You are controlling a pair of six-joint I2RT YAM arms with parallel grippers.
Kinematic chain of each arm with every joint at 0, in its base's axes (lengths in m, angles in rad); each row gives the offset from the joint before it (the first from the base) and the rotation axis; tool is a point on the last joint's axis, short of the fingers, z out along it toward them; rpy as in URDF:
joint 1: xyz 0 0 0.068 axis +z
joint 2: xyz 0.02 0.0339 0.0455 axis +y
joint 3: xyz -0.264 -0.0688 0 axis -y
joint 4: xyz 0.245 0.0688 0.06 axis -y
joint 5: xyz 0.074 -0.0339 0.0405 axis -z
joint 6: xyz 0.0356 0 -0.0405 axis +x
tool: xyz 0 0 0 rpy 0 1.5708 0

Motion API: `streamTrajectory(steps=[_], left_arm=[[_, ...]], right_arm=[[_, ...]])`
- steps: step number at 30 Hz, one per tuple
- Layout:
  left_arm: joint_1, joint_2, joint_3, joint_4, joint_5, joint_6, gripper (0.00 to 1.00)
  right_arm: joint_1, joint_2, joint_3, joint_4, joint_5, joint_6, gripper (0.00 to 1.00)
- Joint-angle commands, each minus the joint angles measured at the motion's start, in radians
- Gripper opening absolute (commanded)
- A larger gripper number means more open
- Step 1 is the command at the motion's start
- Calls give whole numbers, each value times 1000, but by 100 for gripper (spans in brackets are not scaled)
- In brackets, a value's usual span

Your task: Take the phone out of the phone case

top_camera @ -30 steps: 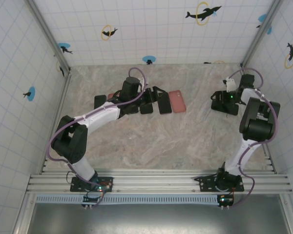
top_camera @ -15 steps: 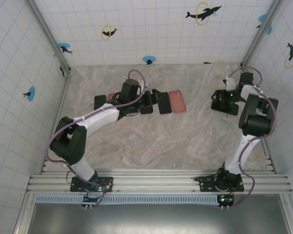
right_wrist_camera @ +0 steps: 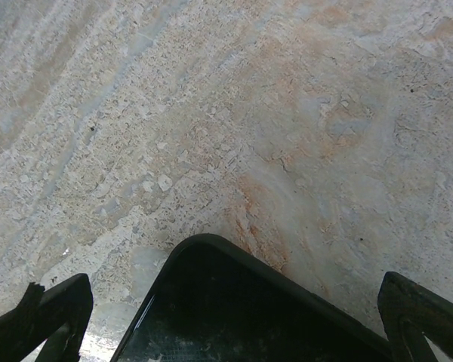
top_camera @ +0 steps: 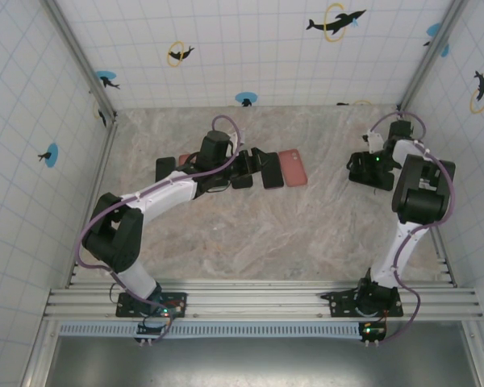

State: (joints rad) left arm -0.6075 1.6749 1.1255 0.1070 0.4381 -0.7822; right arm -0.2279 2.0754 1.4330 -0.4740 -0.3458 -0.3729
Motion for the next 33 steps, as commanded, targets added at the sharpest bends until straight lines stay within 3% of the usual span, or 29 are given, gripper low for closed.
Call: streamTrajectory(steps=[1,24,33], left_arm=[[6,-39,-7,-30,20,31,90],[7,-32,0,-31,65,41,89],[7,-32,-8,-32,77,50,90]], right_arm=[[6,-29,-39,-80,21,-35,99],[-36,-209,-209,-90,49,-105,99],[4,-250,-263,-63,184,-248,99]])
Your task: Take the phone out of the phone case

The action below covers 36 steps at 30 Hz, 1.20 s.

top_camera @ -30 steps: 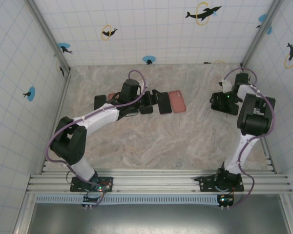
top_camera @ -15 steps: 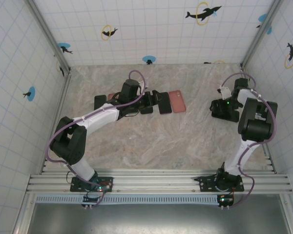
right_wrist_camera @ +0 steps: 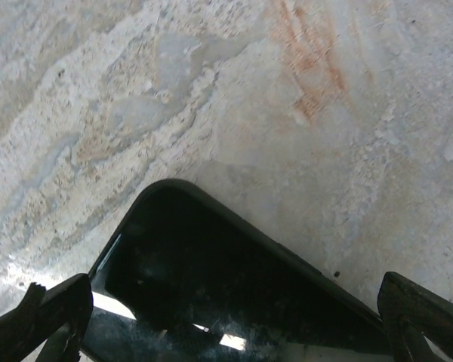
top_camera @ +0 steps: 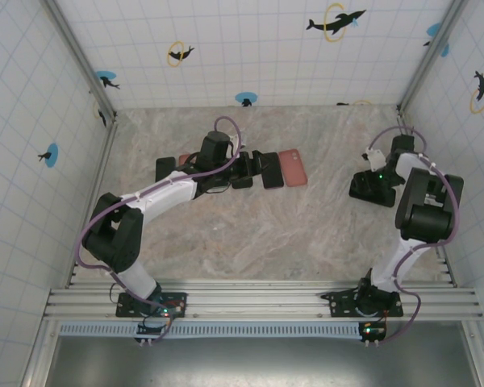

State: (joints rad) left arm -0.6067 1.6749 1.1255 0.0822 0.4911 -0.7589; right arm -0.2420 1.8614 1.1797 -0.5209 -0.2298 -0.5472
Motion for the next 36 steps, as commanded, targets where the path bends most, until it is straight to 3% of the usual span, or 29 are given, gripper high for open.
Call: streamTrajectory(steps=[1,7,15,18,20,23,36], left_arm=[[7,-32,-9,-7,26,27,90],[6,-32,-15,-12,33,37,89],[5,-21,-14,-10,50,44,89],[6,-21,-18,-8,47,48,90],[6,-20,-16,-9,47,49,89],[7,-17,-13,-8,47,49,90],[7,9,11,-31,55,58,89]], right_arm=[[26,-37,-6,-20,88,-101,99],[55,-71,-3,-33,155,-275,99],[62,-24,113,-221,139,-445,99],[63,-8,133,-254,187,-502,99],[60,14,141,-249,248,-517,99],[64,28,139,-247,213,-563,99],[74,143,202,-299,274,-589,99]])
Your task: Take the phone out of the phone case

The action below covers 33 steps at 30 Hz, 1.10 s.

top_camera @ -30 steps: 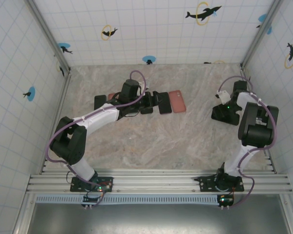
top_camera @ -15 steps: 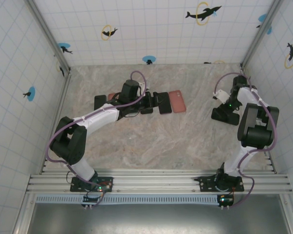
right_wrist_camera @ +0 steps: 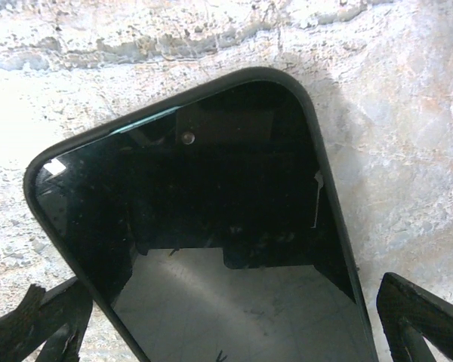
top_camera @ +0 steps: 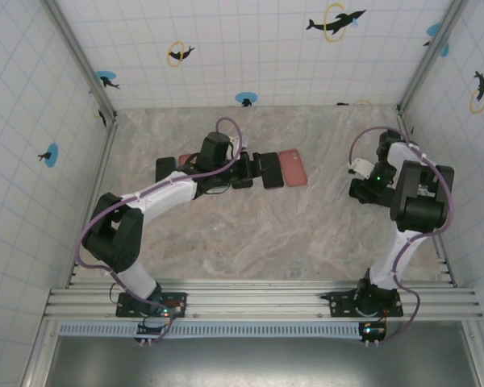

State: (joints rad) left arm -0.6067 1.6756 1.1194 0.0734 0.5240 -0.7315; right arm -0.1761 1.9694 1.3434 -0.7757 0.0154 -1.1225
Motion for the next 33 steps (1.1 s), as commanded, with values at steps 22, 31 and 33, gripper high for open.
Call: streamTrajectory(steps=[22,31,33], left_arm=[[7,65,73,-42,52,56,90],[12,52,56,-46,59,70,90],[13,50,55,-47,59,72,89]], right_arm=[[45,-5,-32,-46,111,92,92],[71,-24,-74,-87,-6,179,88],[80,-17,-62,-121,-16,198,88]])
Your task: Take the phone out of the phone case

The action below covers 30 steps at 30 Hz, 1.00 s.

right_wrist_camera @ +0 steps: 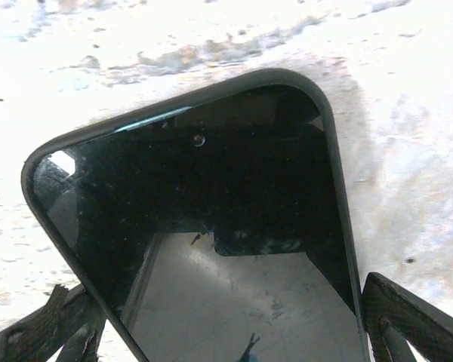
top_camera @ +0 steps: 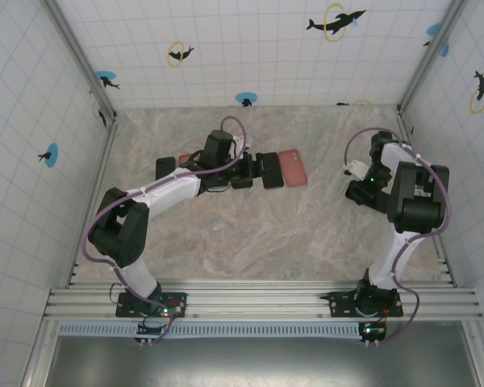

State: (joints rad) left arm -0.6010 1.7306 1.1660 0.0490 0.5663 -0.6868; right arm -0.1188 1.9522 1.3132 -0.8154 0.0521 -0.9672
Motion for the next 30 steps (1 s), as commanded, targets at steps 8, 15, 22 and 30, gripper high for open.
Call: streamTrajectory(steps=[8,15,22,30], left_arm=[[6,6,23,-18,23,25,90],[6,4,18,-18,24,21,89],[7,15,28,-13,27,18,90],[6,21,37,-5,28,9,89]], right_arm=[[57,46,41,-240,-113,245,90],[53,-42,-108,-155,-41,210,94],[38,-109,-209,-100,-17,181,92],[45,-121,-295,22,28,203,84]])
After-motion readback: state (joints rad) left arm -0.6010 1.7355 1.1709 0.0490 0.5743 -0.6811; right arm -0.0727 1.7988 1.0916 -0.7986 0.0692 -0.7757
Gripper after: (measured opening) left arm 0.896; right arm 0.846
